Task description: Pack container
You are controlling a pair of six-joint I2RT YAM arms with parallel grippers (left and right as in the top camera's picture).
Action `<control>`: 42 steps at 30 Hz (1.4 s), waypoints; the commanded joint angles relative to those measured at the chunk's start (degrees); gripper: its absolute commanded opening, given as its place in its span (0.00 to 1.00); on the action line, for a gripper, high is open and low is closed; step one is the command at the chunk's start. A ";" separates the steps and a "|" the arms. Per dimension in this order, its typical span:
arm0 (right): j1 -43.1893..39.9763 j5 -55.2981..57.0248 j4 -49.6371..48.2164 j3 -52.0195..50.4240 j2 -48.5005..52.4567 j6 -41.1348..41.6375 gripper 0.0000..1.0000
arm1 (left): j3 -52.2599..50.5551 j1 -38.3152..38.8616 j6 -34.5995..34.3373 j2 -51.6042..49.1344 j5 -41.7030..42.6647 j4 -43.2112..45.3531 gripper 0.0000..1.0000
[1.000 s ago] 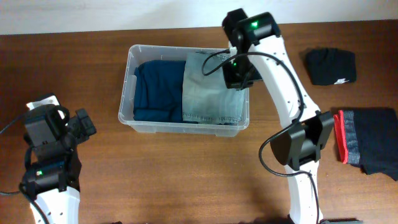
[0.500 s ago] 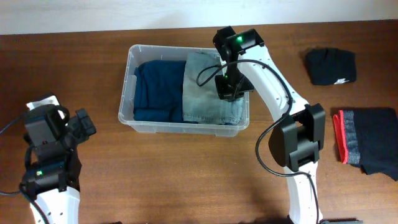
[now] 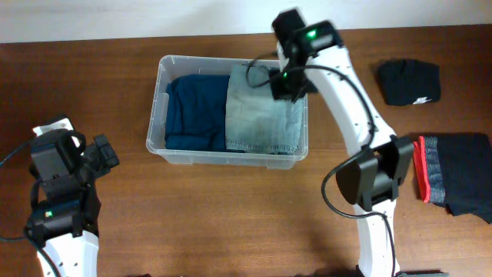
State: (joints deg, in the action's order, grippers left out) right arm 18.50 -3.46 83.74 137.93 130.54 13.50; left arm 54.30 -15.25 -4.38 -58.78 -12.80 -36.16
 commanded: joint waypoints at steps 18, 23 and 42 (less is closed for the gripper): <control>-4.22 -2.16 -8.46 -4.87 3.34 0.46 0.04 | -0.15 -0.31 -0.76 -0.09 0.39 0.11 1.00; -4.24 -2.14 -11.02 -8.39 3.69 0.46 0.04 | -0.15 -0.31 -0.76 -0.09 0.39 0.11 0.99; -4.66 -0.52 -0.96 1.27 -4.55 0.24 0.27 | -0.15 -0.31 -0.76 -0.13 0.42 0.11 0.99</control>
State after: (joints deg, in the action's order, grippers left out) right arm 14.00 -5.17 81.23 135.02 131.59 13.85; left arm 54.30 -15.25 -4.40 -58.78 -12.80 -36.16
